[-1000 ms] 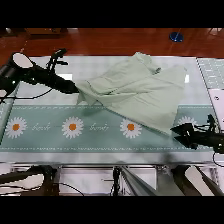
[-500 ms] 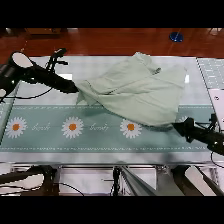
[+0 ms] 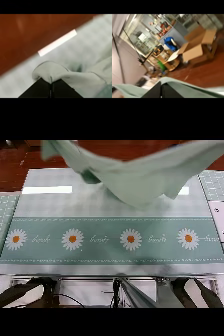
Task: Fold the shirts.
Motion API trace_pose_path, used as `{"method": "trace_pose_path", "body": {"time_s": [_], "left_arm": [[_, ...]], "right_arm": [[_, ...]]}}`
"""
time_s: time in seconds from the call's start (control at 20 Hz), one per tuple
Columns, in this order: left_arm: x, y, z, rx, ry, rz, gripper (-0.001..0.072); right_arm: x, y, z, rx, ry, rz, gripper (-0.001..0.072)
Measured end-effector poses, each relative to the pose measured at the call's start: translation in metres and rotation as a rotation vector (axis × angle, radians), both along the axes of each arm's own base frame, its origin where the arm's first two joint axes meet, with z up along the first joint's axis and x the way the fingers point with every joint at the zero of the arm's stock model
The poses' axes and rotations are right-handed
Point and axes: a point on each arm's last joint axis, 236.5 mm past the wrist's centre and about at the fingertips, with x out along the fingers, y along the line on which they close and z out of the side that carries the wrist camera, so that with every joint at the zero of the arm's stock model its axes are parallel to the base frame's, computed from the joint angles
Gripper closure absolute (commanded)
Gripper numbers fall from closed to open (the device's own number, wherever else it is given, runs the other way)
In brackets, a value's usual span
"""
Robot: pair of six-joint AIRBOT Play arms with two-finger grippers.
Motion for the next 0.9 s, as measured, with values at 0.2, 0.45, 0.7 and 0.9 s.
{"method": "trace_pose_path", "body": {"time_s": [0.2,0.45,0.7,0.9], "left_arm": [[-0.097,0.016,0.112,0.015,-0.325,0.087,0.0691],[-0.213,0.025,0.165,-0.041,-0.500,0.164,0.0692],[-0.276,0.026,0.133,-0.073,-0.367,0.190,0.0692],[-0.246,0.044,0.073,-0.025,-0.116,0.273,0.0692]], "right_arm": [[-0.062,0.019,0.116,-0.357,-0.156,-0.277,0.0694],[-0.143,0.033,0.140,-0.559,-0.139,-0.527,0.0694],[-0.183,0.044,0.082,-0.685,0.082,-0.522,0.0694],[-0.165,0.021,0.034,-0.697,0.286,-0.447,0.0695]]}}
